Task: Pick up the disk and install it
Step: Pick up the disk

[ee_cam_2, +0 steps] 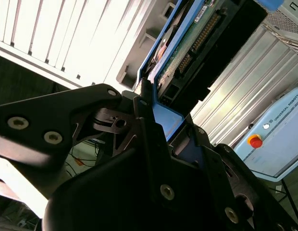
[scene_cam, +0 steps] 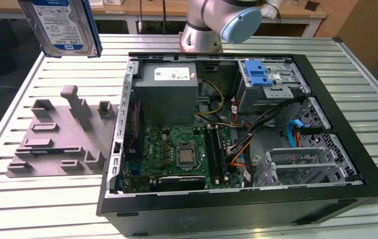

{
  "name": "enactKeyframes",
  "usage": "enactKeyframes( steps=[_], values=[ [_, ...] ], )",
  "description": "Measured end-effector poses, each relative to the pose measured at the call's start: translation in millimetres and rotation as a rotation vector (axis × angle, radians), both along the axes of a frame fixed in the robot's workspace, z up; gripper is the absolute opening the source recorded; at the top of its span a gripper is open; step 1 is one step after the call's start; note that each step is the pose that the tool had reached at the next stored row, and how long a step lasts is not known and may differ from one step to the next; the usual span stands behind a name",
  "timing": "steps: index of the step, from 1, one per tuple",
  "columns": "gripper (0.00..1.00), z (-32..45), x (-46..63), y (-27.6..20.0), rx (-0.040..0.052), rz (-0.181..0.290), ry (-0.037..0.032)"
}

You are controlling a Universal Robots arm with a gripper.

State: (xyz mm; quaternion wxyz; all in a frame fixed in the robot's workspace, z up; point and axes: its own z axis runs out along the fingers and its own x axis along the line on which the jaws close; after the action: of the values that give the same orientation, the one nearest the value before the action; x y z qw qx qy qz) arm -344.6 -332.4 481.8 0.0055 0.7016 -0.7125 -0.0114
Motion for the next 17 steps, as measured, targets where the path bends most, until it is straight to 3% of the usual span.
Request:
enactKeyframes(
  steps=[17],
  values=[
    [0.36, 0.0, 6.6, 0.0, 0.0000, 0.000, 0.0000]
  ],
)
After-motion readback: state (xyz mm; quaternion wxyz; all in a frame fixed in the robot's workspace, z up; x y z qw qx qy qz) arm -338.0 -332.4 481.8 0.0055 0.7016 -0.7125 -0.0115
